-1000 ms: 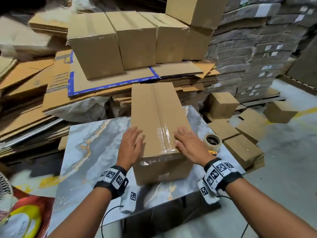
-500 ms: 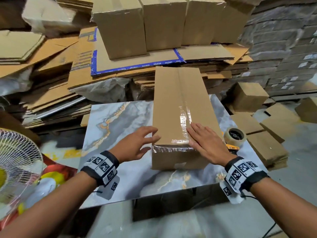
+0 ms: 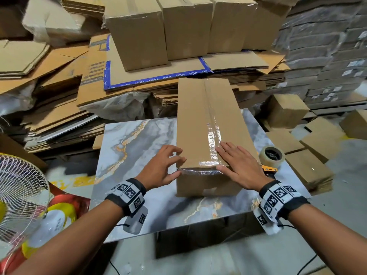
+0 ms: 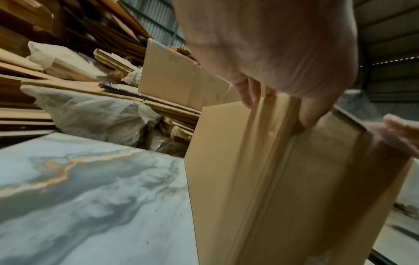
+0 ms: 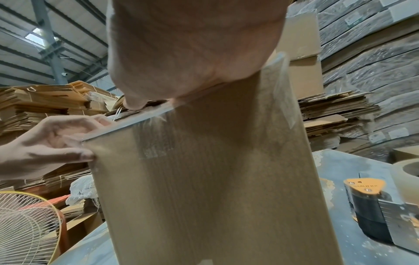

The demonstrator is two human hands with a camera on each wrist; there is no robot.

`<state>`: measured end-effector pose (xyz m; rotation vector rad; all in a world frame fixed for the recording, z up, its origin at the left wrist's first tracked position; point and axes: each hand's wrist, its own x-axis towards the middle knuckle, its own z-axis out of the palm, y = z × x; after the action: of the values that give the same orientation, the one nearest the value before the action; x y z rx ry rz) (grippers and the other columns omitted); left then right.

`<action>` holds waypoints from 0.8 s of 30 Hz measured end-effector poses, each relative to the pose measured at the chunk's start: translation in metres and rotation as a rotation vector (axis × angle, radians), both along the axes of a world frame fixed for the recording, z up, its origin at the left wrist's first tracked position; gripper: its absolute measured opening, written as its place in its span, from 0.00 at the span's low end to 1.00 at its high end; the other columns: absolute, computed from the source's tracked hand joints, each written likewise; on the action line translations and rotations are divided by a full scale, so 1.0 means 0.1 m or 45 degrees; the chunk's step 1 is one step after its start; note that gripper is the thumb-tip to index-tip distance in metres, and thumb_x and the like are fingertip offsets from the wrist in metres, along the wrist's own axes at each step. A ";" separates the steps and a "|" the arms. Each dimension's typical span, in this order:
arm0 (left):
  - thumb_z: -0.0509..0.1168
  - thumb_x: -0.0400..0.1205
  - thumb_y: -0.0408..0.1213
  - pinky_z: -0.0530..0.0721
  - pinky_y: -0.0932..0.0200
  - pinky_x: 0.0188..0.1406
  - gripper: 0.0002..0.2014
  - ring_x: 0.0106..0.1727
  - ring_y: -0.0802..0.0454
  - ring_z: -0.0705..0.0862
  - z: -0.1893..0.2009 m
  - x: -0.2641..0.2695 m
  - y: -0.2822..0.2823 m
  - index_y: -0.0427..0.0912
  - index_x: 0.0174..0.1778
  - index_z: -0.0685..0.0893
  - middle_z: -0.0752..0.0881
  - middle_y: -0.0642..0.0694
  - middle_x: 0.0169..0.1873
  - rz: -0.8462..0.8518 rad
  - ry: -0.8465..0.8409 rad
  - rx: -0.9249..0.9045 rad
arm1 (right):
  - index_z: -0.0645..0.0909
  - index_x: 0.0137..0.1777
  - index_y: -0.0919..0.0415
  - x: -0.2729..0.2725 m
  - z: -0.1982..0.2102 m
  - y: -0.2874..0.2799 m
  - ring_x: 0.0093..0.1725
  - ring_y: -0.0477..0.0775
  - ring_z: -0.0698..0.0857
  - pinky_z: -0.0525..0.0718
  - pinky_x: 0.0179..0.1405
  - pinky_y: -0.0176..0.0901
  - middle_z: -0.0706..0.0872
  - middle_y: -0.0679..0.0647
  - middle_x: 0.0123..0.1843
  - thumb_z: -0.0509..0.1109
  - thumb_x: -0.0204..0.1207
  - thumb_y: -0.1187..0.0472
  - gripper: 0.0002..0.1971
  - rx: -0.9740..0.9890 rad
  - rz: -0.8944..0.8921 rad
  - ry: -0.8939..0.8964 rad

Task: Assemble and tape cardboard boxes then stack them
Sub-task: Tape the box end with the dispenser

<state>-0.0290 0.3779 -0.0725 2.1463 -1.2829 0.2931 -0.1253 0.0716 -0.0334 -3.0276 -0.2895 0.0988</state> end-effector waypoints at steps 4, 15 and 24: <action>0.70 0.84 0.47 0.83 0.49 0.62 0.12 0.65 0.43 0.77 -0.04 -0.02 -0.05 0.41 0.51 0.87 0.82 0.41 0.62 0.037 -0.030 -0.055 | 0.52 0.90 0.46 0.02 -0.02 -0.01 0.90 0.48 0.47 0.49 0.89 0.52 0.50 0.48 0.91 0.24 0.75 0.22 0.49 0.001 -0.013 -0.011; 0.72 0.78 0.59 0.88 0.43 0.45 0.23 0.59 0.39 0.76 -0.13 0.08 -0.11 0.45 0.56 0.75 0.82 0.36 0.58 0.052 -0.294 0.085 | 0.51 0.90 0.47 0.02 -0.02 0.00 0.90 0.48 0.46 0.49 0.89 0.53 0.49 0.48 0.91 0.27 0.77 0.22 0.47 -0.004 -0.005 -0.002; 0.69 0.79 0.62 0.84 0.49 0.42 0.23 0.53 0.43 0.75 -0.07 0.09 -0.14 0.44 0.46 0.79 0.81 0.41 0.53 0.062 -0.261 0.087 | 0.51 0.90 0.46 0.02 -0.02 0.00 0.90 0.48 0.46 0.48 0.89 0.52 0.49 0.48 0.91 0.24 0.75 0.22 0.48 0.001 -0.008 -0.002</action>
<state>-0.0200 0.3636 -0.0799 2.2541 -1.3717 0.5076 -0.1229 0.0716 -0.0356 -3.0279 -0.2806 0.0956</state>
